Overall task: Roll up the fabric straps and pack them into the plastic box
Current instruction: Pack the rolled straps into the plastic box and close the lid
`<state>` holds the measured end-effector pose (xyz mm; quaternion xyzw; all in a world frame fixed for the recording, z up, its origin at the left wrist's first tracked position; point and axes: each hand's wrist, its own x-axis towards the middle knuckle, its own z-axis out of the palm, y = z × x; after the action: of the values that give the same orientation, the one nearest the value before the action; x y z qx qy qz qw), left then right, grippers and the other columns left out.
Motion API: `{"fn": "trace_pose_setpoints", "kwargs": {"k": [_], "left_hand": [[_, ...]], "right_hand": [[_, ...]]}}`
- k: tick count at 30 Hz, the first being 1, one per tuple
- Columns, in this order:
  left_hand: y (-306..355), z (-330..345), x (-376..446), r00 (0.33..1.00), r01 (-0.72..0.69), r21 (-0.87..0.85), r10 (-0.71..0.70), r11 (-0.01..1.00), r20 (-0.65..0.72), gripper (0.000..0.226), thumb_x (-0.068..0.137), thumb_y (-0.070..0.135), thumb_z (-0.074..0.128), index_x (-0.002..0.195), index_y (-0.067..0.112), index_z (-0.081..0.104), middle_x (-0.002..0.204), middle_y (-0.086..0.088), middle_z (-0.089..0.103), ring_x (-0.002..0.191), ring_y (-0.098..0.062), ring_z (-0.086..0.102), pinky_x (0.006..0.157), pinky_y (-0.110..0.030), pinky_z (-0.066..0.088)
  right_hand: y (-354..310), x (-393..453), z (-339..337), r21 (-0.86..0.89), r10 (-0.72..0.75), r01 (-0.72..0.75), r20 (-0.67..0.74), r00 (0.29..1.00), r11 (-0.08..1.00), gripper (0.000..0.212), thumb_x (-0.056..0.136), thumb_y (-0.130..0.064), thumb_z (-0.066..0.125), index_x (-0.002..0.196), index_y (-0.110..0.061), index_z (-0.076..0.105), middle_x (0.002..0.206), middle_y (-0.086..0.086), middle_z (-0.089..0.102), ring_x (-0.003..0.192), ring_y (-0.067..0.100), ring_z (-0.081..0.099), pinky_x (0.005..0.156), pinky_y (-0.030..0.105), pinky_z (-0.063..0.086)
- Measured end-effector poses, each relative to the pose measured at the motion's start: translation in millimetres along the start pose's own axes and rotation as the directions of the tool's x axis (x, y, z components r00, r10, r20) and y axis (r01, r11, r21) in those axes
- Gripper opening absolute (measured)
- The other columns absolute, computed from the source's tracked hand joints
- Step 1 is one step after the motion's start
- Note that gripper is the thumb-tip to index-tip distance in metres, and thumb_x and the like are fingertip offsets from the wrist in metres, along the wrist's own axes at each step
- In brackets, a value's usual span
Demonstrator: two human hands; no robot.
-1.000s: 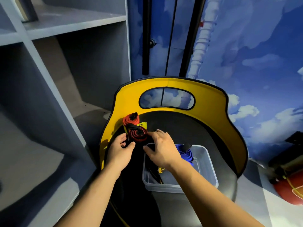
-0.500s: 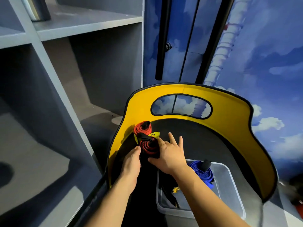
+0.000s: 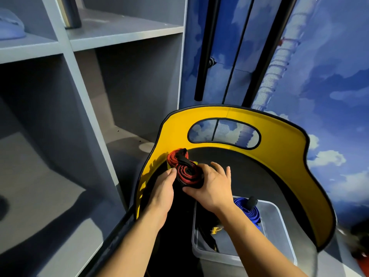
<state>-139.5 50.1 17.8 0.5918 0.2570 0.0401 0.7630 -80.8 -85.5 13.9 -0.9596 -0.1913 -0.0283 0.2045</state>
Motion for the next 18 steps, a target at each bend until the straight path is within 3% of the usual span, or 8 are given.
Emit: {"fn": "trace_pose_setpoints", "kwargs": {"k": [4, 7, 9, 11, 13, 18], "left_hand": [[16, 1, -13, 0.996, -0.075, -0.005, 0.076, 0.997, 0.044, 0.024, 0.107, 0.03, 0.042, 0.097, 0.034, 0.065, 0.096, 0.028, 0.062, 0.103, -0.006, 0.057, 0.1, -0.034, 0.039], [26, 1, -24, 0.983, -0.162, -0.009, 0.162, 0.987, 0.088, 0.027, 0.107, 0.027, 0.041, 0.121, 0.035, 0.062, 0.12, 0.021, 0.062, 0.126, -0.016, 0.053, 0.112, -0.043, 0.036], [30, 4, -33, 0.964, -0.234, 0.0, 0.232, 0.972, 0.134, 0.032, 0.108, 0.021, 0.039, 0.125, 0.034, 0.062, 0.132, 0.015, 0.062, 0.131, -0.015, 0.052, 0.115, -0.045, 0.033], [30, 9, -42, 0.947, -0.28, 0.013, 0.274, 0.96, 0.165, 0.036, 0.106, 0.013, 0.04, 0.123, 0.033, 0.064, 0.134, 0.012, 0.062, 0.129, -0.011, 0.053, 0.114, -0.04, 0.034], [27, 18, -51, 0.93, -0.326, 0.034, 0.314, 0.945, 0.192, 0.039, 0.104, 0.005, 0.046, 0.117, 0.035, 0.068, 0.13, 0.012, 0.065, 0.126, -0.008, 0.055, 0.113, -0.035, 0.038], [12, 45, -73, 0.887, -0.415, 0.169, 0.357, 0.894, 0.291, 0.044, 0.094, 0.004, 0.064, 0.112, 0.044, 0.069, 0.121, 0.013, 0.069, 0.111, -0.006, 0.065, 0.097, -0.027, 0.05]], "right_hand": [[-5, -6, -24, 0.103, -0.008, 0.015, -0.072, 0.997, 0.995, 0.073, 0.068, -0.065, 0.073, 0.131, -0.032, 0.054, 0.129, -0.012, 0.061, 0.141, 0.021, 0.034, 0.122, 0.053, 0.007], [-3, -13, -45, 0.18, -0.027, 0.057, -0.169, 0.985, 0.982, 0.072, 0.062, -0.064, 0.076, 0.124, -0.033, 0.059, 0.119, -0.014, 0.065, 0.125, 0.016, 0.051, 0.113, 0.05, 0.028], [0, -22, -60, 0.275, -0.014, 0.066, -0.185, 0.983, 0.959, 0.071, 0.061, -0.059, 0.081, 0.122, -0.033, 0.059, 0.115, -0.016, 0.066, 0.112, 0.008, 0.057, 0.103, 0.038, 0.04], [7, -35, -73, 0.407, 0.026, 0.037, -0.147, 0.989, 0.913, 0.071, 0.062, -0.049, 0.087, 0.125, -0.033, 0.058, 0.117, -0.016, 0.066, 0.107, 0.001, 0.059, 0.095, 0.025, 0.046], [16, -52, -85, 0.507, 0.072, -0.004, -0.114, 0.991, 0.862, 0.071, 0.063, -0.039, 0.09, 0.125, -0.031, 0.058, 0.119, -0.017, 0.065, 0.107, -0.003, 0.06, 0.094, 0.021, 0.048], [51, -88, -111, 0.679, 0.146, -0.116, 0.012, 0.989, 0.725, 0.071, 0.067, -0.011, 0.091, 0.127, -0.02, 0.054, 0.119, -0.002, 0.07, 0.109, 0.012, 0.069, 0.098, 0.034, 0.055]]}}
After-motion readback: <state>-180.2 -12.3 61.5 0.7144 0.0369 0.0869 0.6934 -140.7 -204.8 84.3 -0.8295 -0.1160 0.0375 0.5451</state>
